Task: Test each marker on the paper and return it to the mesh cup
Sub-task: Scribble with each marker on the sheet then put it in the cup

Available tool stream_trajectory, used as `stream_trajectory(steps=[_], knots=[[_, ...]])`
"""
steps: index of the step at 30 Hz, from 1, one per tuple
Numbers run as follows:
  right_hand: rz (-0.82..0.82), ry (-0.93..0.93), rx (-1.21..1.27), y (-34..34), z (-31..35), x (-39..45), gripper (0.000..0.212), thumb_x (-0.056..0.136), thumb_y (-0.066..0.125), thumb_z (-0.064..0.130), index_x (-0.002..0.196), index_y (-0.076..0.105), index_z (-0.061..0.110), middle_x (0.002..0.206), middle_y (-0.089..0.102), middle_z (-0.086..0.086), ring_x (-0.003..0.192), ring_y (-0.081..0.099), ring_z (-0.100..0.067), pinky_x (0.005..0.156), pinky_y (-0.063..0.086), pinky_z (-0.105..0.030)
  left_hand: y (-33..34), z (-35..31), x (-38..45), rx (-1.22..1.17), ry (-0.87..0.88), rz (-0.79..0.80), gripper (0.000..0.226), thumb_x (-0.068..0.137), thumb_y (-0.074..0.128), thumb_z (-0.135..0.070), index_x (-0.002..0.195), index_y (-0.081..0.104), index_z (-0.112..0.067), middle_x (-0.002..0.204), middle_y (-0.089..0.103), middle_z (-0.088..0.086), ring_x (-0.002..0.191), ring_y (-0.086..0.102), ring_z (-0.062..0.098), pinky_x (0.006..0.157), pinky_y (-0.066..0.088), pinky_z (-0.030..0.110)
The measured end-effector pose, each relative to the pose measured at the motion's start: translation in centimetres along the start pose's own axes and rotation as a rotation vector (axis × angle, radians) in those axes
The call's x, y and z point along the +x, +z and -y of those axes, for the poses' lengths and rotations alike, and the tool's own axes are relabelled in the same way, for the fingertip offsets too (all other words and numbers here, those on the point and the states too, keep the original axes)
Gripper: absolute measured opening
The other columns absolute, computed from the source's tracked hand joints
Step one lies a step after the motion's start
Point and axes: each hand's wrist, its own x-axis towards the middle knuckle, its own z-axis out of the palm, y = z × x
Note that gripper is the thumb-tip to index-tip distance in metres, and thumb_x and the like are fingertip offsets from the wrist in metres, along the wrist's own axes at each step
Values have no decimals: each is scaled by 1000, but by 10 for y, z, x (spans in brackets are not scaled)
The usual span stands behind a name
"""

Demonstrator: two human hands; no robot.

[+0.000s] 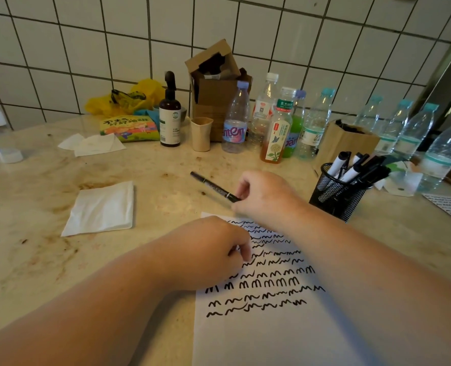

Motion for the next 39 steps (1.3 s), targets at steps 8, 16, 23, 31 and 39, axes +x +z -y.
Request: stream_trajectory(steps=[8,16,23,31,39], knots=[[73,124,848,-28,-56,-82,12,94,66,21,89,73,13,68,66,-8,60,62,-17,60,50,-32,4,2,-2,-33,-35,-1,25,92,46,-26,97,67,-40,65,62,-13,48,49,1,49,38,16],[58,14,1100,-4,-72,-98,11,89,69,7,87,79,12,67,64,-8,65,62,-23,61,49,-36,4,-4,-1,-31,32,-86,24,95,50,-52,105,65,-37,83,65,-12,74,59,5,70,53,33],[168,-35,1296,-4,-65,-102,34,84,61,30,90,78,2,72,70,-24,64,65,-32,66,53,-42,6,-10,-3,-51,88,-108,23,92,51,-52,100,65,-35,78,65,-11,70,58,6,63,49,25],[118,-206,1269,-12,-78,-102,21,66,61,14,69,76,-1,38,48,-12,36,41,-21,44,28,-29,-8,-4,-14,-599,147,345,30,90,58,-40,63,57,-28,55,43,-11,51,36,7,53,33,22],[-14,-47,1136,-20,-77,-100,24,92,59,17,82,77,5,58,61,-12,49,52,-23,45,42,-27,-7,2,-6,-367,-47,-35,29,93,57,-47,77,68,-25,56,48,-7,51,41,7,56,38,26]])
